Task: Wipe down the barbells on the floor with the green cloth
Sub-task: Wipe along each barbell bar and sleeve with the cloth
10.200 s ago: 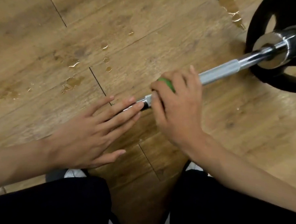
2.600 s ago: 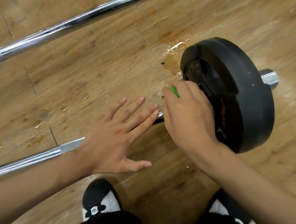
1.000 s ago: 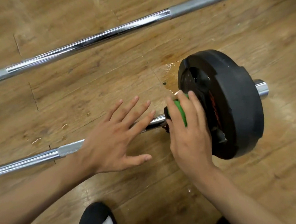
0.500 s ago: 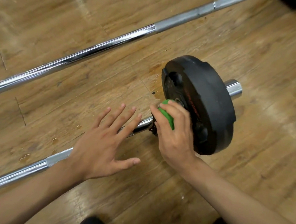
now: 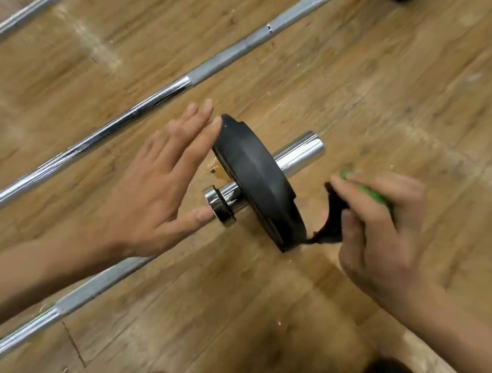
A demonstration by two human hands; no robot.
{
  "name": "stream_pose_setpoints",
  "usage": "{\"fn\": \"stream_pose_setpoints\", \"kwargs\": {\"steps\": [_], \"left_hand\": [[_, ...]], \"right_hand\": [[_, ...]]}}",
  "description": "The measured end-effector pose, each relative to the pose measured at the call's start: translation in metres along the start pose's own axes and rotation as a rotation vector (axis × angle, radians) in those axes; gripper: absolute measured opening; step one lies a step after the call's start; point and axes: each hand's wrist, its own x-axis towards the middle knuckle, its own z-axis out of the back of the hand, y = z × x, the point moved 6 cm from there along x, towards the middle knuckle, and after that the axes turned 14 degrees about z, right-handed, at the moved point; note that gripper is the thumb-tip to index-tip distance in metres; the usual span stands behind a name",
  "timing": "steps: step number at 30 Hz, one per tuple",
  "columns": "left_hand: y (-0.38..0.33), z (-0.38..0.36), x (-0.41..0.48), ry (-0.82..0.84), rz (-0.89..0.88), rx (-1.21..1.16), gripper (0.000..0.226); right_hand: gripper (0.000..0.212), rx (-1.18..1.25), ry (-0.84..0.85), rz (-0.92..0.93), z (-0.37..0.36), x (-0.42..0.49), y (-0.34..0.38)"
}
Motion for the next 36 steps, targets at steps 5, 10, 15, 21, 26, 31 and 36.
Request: {"fn": "stream_pose_setpoints", "kwargs": {"steps": [5, 10, 15, 21, 26, 31, 36], "left_hand": [[-0.043, -0.007, 0.031, 0.019, -0.124, 0.124, 0.087], [-0.029, -0.023, 0.054, 0.074, 0.025, 0.206, 0.087], [-0.015, -0.022, 0.066, 0.1, 0.051, 0.095, 0.09], [0.018, -0.001, 0.084, 0.063, 0.226, 0.131, 0.08], [-0.003, -0.019, 0.078, -0.064, 0.01, 0.338, 0.078], [0.031, -0.013, 0.1, -0.158, 0.135, 0.173, 0.083], [0.051, -0.01, 0.103, -0.191, 0.194, 0.089, 0.086]], "right_hand": [[0.032, 0.014, -0.041, -0.222, -0.05, -0.019, -0.072], [0.033, 0.173, -0.101, -0.149, -0.102, 0.005, -0.065], [0.034, 0.164, 0.106, 0.005, -0.134, -0.02, -0.077], [0.032, 0.234, 0.101, -0.093, -0.155, -0.005, -0.092], [0.042, 0.161, 0.18, 0.253, -0.183, -0.003, -0.084], [0.036, 0.134, 0.14, 0.061, -0.21, 0.028, -0.119], [0.035, 0.096, 0.221, 0.478, -0.223, 0.04, -0.115]]}}
